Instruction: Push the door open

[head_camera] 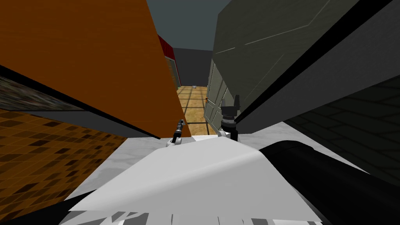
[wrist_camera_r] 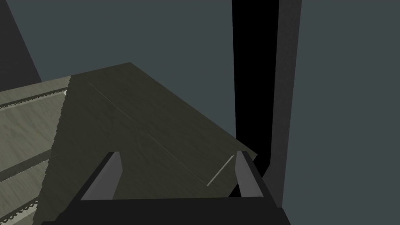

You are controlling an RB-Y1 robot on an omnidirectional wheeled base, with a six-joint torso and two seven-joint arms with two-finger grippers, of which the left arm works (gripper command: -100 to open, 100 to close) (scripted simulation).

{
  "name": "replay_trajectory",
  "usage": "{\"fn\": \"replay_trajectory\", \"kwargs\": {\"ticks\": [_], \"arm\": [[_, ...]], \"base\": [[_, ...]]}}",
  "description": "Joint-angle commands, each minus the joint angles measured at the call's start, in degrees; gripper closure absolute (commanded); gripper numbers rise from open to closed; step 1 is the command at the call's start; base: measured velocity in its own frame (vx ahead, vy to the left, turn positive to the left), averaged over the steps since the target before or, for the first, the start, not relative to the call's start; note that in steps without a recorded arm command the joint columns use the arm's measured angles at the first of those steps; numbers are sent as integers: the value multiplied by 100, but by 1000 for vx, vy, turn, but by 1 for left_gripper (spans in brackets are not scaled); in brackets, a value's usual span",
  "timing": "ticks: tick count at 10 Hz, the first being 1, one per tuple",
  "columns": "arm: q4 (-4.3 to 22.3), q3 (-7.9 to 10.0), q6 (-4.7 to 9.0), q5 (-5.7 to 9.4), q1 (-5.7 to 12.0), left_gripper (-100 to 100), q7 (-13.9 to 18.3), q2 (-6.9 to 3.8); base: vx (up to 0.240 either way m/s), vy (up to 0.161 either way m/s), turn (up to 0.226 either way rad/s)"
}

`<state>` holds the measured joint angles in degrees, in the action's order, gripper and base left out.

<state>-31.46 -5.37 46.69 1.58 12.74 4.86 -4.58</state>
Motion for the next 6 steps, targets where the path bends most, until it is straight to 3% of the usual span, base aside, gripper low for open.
{"fn": "replay_trajectory", "kwargs": {"ticks": [1, 2, 6], "arm": [[0, 0, 0, 0, 0, -100, 0, 0], [0, 0, 0, 0, 0, 100, 0, 0], [0, 0, 0, 0, 0, 100, 0, 0]], "base": [[81, -4, 4], [-17, -2, 4], [-15, 2, -4]]}}
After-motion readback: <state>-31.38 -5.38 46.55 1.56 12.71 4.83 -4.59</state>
